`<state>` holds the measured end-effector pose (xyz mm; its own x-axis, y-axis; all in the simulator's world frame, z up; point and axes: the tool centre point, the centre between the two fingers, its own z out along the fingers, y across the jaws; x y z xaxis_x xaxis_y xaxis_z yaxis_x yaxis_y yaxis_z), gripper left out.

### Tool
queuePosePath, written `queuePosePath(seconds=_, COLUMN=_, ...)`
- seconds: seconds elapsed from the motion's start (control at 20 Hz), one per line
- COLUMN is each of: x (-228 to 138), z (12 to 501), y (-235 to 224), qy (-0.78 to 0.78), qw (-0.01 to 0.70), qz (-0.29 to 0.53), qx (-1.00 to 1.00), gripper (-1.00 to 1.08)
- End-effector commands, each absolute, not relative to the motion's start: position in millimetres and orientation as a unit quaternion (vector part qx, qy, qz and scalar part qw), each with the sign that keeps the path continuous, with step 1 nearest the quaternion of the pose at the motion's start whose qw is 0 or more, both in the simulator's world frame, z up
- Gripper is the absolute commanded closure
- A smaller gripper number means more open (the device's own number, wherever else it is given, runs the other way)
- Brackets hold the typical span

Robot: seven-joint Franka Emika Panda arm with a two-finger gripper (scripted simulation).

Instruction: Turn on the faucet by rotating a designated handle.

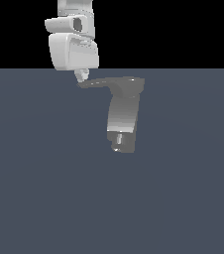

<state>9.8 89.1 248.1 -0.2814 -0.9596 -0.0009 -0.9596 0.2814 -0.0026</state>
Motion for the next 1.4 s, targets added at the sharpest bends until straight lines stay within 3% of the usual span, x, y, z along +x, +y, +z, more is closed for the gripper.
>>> queuePosePath(seconds=0.0, x=5.1, z=248.2, y=86.2, qy=0.801, qw=0.001, qz=-0.001, qx=-0.599, gripper=1.08)
queuePosePath(seconds=1.35, x=-70.6, z=248.3, y=54.6, qy=0.800, qw=0.000, qz=0.000, qx=-0.600, gripper=1.08)
